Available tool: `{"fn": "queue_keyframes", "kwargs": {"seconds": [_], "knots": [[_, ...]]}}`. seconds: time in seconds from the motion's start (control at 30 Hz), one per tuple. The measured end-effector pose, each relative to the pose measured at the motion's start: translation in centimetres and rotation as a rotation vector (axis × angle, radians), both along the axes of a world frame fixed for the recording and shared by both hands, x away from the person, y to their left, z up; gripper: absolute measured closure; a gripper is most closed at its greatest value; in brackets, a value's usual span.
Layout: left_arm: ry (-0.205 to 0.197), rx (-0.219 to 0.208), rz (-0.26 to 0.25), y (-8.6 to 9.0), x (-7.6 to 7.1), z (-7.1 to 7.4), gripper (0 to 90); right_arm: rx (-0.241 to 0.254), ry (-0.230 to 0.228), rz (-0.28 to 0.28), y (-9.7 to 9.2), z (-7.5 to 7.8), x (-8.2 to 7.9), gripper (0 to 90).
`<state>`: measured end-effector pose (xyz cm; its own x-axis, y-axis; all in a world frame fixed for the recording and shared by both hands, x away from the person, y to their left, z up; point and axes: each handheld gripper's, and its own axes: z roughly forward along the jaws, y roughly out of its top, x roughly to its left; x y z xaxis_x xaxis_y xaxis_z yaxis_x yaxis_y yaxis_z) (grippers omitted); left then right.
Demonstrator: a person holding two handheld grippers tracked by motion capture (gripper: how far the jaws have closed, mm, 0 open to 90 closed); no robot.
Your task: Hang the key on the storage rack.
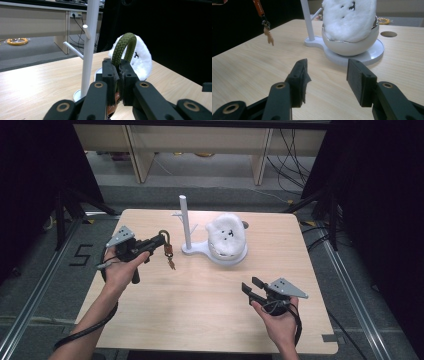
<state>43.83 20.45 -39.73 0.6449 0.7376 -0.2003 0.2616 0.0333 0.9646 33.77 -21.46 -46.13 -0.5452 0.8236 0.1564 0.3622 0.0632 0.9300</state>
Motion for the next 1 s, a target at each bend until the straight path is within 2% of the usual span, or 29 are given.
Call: {"fn": "queue_keyframes", "kwargs": {"seconds": [0.13, 0.2, 0.23, 0.27, 0.3, 0.33, 0.37, 0.4, 0.57, 0.6, 0.63, 0.67, 0.8, 0.9, 0.93, 1.0], "knots": [[0.004, 0.002, 0.003, -0.1, 0.7, -0.1, 84.2, 0.006, -0.002, 0.006, 0.0, 0.0, 0.1, 52.2], [0.007, 0.001, 0.006, -0.1, 1.1, -0.1, 84.2, 0.017, 0.011, 0.003, 0.1, -0.1, 0.0, 52.2], [0.007, 0.001, 0.007, -0.2, 1.2, -0.1, 84.2, 0.006, 0.009, 0.007, 0.0, -0.1, 0.0, 52.3], [0.009, 0.000, 0.008, -0.2, 1.4, -0.1, 84.2, 0.023, 0.032, -0.008, 0.1, -0.1, -0.2, 52.2], [0.007, -0.001, 0.007, -0.3, 1.5, -0.1, 84.2, 0.023, 0.032, -0.008, 0.1, -0.1, -0.2, 52.2], [0.008, 0.000, 0.011, -0.3, 1.6, 0.0, 84.2, 0.009, 0.010, 0.009, 0.0, -0.2, 0.0, 52.2], [0.010, 0.003, 0.012, -0.4, 1.8, 0.0, 84.2, -0.009, -0.003, 0.003, -0.1, -0.2, 0.0, 52.2], [0.008, 0.002, 0.013, -0.4, 1.9, 0.0, 84.2, 0.005, 0.008, -0.002, -0.1, -0.3, 0.0, 52.2], [0.011, 0.011, 0.015, -0.8, 2.6, 0.2, 84.2, 0.012, 0.009, -0.007, -0.3, -0.2, 0.1, 52.2], [0.011, 0.013, 0.016, -0.8, 2.8, 0.2, 84.2, 0.032, 0.032, -0.017, -0.1, -0.1, -0.2, 52.2], [0.013, 0.014, 0.017, -0.8, 3.0, 0.3, 84.2, 0.037, 0.034, -0.008, -0.1, 0.0, -0.1, 52.2], [0.012, 0.013, 0.019, -0.8, 3.1, 0.3, 84.2, 0.011, -0.002, 0.003, -0.2, -0.1, 0.1, 52.2], [0.018, 0.021, 0.024, -0.9, 3.7, 0.5, 84.2, 0.010, 0.006, -0.002, -0.1, -0.1, 0.1, 52.1], [0.021, 0.023, 0.025, -0.9, 4.1, 0.5, 84.2, 0.007, -0.010, -0.003, -0.2, -0.3, 0.2, 52.0], [0.023, 0.023, 0.027, -0.9, 4.3, 0.5, 84.2, -0.011, -0.016, -0.009, -0.3, -0.3, 0.2, 52.0], [0.025, 0.025, 0.029, -1.0, 4.6, 0.4, 84.2, -0.008, -0.010, -0.009, -0.2, -0.2, 0.2, 52.0]]}}
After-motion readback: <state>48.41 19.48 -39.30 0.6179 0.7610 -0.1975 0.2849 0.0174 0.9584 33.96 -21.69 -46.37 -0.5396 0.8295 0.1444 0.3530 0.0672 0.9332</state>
